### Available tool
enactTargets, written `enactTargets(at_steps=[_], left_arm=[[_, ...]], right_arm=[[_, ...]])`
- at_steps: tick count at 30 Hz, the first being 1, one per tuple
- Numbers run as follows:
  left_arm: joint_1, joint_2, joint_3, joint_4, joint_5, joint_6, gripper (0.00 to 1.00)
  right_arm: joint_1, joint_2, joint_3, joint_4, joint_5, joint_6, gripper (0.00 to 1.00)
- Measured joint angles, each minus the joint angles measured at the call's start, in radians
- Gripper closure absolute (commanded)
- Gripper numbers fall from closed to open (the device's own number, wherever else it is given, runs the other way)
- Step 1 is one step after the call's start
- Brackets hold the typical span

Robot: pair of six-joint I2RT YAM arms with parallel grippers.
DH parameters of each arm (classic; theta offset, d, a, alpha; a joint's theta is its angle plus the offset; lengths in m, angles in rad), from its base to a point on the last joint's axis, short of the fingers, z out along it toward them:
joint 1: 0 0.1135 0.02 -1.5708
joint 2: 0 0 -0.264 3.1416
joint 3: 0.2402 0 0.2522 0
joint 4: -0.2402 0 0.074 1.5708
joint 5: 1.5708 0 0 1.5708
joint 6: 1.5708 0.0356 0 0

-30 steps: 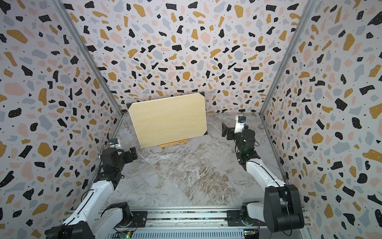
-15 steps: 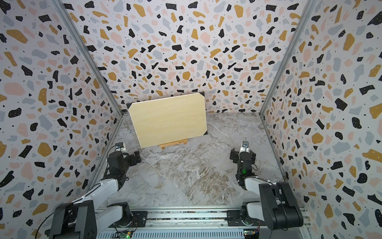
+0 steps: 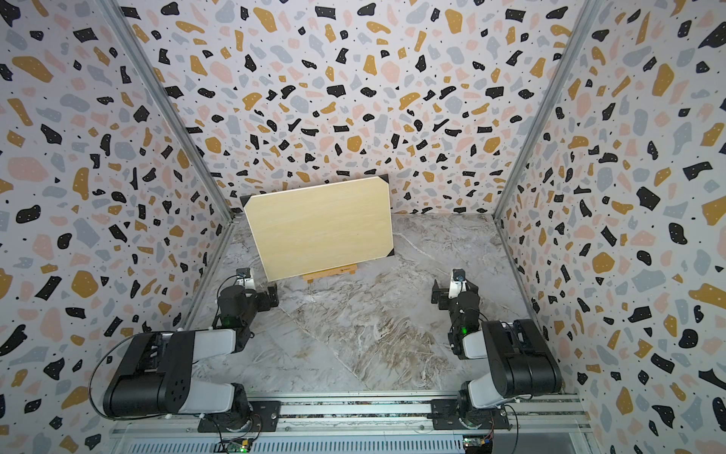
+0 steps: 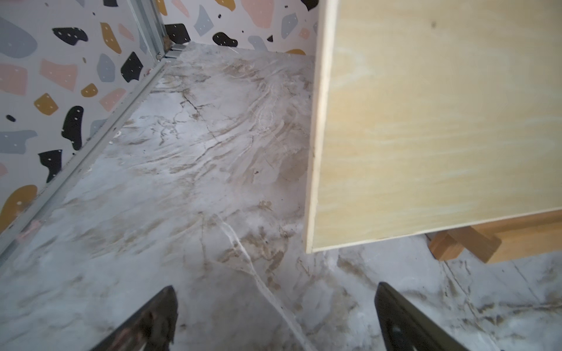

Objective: Assemble the easel
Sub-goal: Reset both arms

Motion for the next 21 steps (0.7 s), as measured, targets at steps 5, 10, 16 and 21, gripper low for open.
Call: enactTargets(at_steps=[5,10,16,21], left_arm=[[-0.022,0.000,0.006,0.005,-0.023,0.017,0.01],[-0.022,0.000,0.011,0.007,-0.031,0.021,0.01],[-0.022,0.000,0.013,0.007,-0.029,0.026,0.01],[-0.022,0.000,0.016,0.007,-0.027,0.033,0.01]], right_arm=[[0.000,0.000,0.000,0.006,-0.007,-0.004,0.00],[0.000,0.000,0.000,0.008,-0.010,-0.004,0.00],[0.000,0.000,0.000,0.008,-0.010,-0.005,0.00],[0.000,0.000,0.000,0.008,-0.011,-0.005,0.00]])
